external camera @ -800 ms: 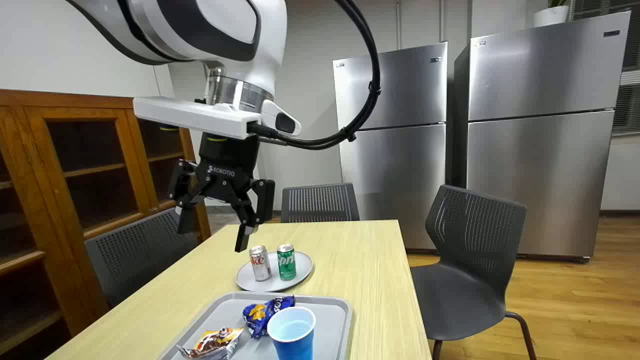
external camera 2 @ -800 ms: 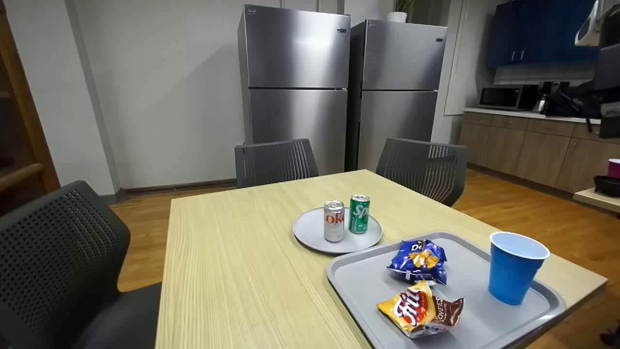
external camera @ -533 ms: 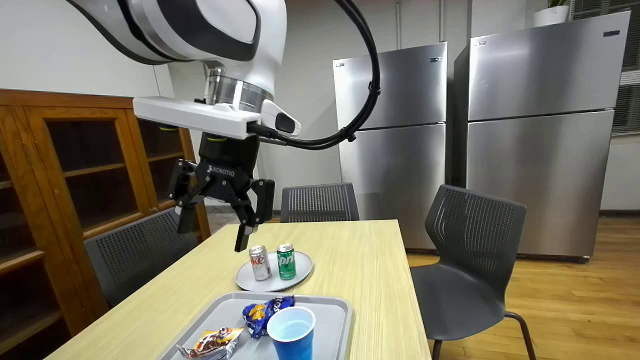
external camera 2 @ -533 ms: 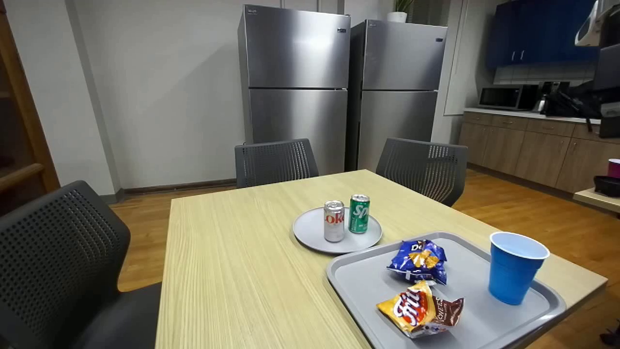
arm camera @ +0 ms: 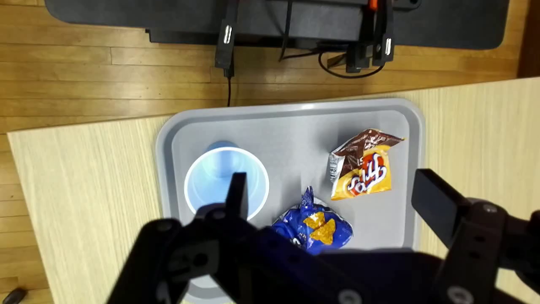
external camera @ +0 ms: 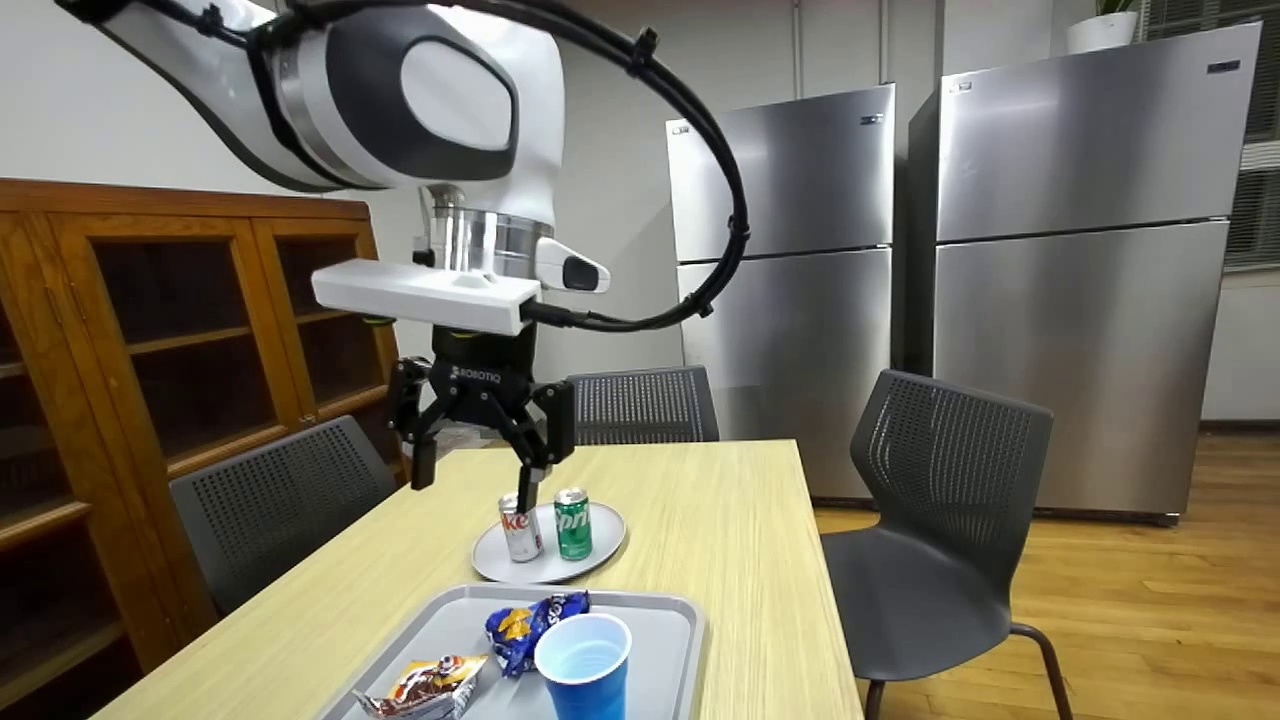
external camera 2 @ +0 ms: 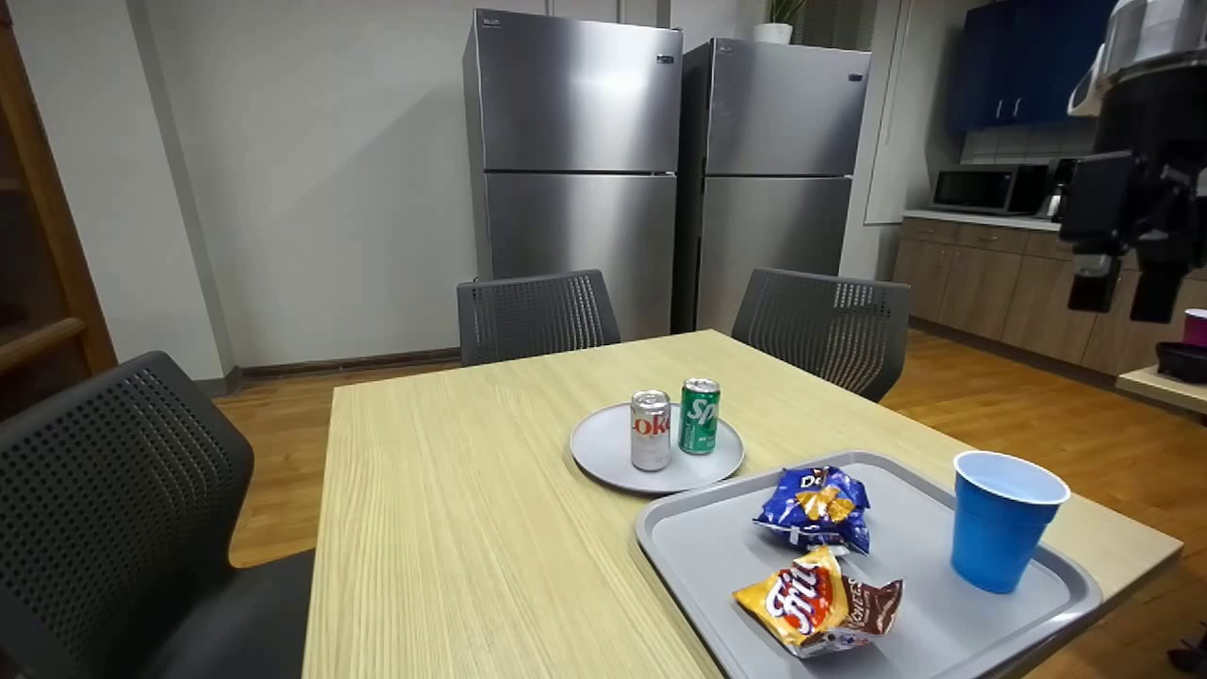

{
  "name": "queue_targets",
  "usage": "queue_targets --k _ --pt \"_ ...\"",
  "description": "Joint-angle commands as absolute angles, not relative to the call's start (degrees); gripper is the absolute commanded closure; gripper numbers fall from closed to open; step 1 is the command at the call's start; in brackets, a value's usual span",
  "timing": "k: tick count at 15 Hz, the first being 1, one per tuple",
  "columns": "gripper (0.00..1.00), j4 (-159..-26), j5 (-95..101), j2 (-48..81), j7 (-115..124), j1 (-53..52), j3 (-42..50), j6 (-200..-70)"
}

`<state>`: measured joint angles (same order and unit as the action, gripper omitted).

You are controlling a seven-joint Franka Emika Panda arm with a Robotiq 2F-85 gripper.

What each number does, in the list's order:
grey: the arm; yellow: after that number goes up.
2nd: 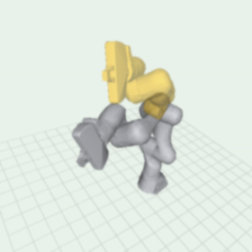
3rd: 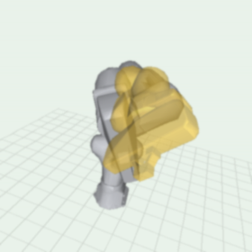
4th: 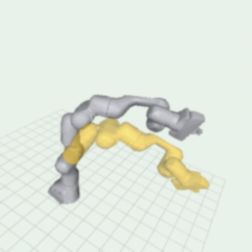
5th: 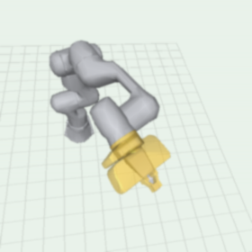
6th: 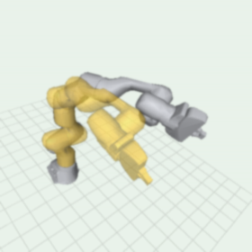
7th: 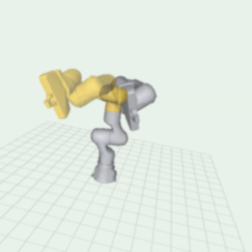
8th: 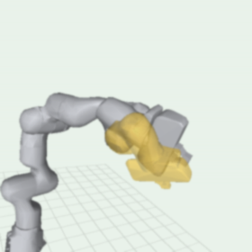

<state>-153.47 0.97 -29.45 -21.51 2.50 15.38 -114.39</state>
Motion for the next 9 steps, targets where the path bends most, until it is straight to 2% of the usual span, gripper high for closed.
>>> queue_targets --k 1,9 --pt "0.0 -153.6 -0.67 -22.08 -19.92 1.93 12.88 -124.29" --pt "0.0 -152.34 -2.2 -8.73 -16.51 1.85 9.41 -140.11"
